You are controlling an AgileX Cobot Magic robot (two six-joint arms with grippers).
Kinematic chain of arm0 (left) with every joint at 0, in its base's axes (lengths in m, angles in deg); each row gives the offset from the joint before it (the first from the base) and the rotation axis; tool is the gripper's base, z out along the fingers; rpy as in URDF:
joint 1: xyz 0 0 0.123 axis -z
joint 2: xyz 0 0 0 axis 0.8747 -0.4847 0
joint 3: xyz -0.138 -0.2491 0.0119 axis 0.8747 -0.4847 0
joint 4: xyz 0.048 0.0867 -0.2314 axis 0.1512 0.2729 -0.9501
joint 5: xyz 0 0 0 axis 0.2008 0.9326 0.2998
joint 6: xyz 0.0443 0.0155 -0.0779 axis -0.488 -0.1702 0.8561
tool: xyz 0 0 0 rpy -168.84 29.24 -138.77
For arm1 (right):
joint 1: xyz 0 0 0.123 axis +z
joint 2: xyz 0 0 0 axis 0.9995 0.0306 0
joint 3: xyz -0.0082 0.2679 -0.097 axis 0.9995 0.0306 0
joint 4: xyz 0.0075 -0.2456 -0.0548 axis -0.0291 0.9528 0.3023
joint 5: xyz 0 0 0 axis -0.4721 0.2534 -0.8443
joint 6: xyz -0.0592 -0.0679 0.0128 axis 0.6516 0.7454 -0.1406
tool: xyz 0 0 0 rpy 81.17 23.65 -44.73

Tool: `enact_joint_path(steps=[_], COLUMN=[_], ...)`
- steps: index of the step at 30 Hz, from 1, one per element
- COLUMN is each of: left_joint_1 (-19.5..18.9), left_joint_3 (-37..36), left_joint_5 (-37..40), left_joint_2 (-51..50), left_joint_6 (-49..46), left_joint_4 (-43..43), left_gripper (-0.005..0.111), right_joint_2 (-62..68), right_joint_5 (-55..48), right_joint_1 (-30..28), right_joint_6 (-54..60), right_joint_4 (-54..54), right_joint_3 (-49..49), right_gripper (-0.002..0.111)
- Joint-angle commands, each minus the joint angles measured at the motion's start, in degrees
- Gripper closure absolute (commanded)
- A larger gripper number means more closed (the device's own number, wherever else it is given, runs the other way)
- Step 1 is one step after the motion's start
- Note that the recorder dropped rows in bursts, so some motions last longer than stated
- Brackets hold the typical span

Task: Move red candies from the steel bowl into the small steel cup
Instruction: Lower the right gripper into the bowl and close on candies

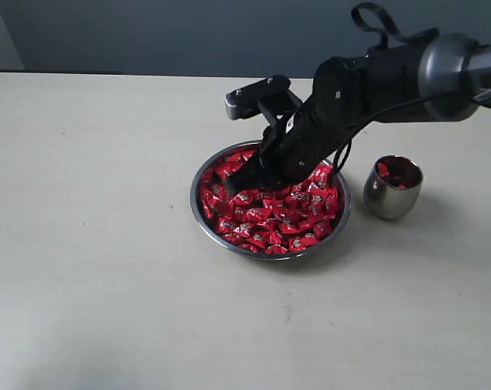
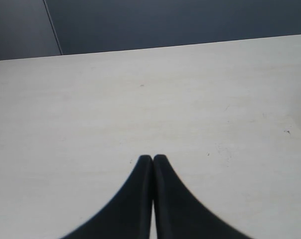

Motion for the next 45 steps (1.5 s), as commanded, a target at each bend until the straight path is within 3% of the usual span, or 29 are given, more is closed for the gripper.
enact_joint_path(steps=[1, 14, 17, 20, 22, 25, 27, 38, 45], left_joint_1=[0.5, 0.5, 0.5, 0.5, 0.5, 0.5, 0.5, 0.5, 0.5], left_joint_3=[0.5, 0.5, 0.5, 0.5, 0.5, 0.5, 0.5, 0.5, 0.5], left_joint_5=[-0.3, -0.3, -0.3, -0.3, -0.3, -0.3, -0.3, -0.3, -0.3], left_joint_2=[0.3, 0.3, 0.3, 0.3, 0.3, 0.3, 0.3, 0.3, 0.3], left_joint_6=[0.1, 0.1, 0.1, 0.1, 0.1, 0.1, 0.1, 0.1, 0.1], left_joint_4=[0.1, 0.1, 0.1, 0.1, 0.1, 0.1, 0.1, 0.1, 0.1], left_gripper=[0.106, 0.106, 0.106, 0.106, 0.106, 0.106, 0.106, 0.106, 0.106], right_joint_2=[-5.2, 4.1, 5.4, 5.6, 5.6, 5.6, 5.4, 1.1, -9.2], right_joint_5=[-2.1, 4.6, 4.4, 3.3, 2.6, 0.9, -0.8, -4.8, -6.3], right_joint_1=[-0.1, -0.1, -0.1, -0.1, -0.1, -0.1, -0.1, -0.1, -2.1], right_joint_6=[0.1, 0.1, 0.2, 0.4, 0.5, 0.5, 0.5, 0.4, -0.5], right_joint_4=[1.1, 1.1, 1.2, 1.3, 2.2, 2.7, 3.7, 4.1, 6.1], right_joint_3=[-0.3, 1.2, 1.2, 1.2, 1.2, 1.2, 1.2, 1.2, 1.2], right_gripper=[0.108, 0.108, 0.100, 0.085, 0.082, 0.094, 0.109, 0.109, 0.109])
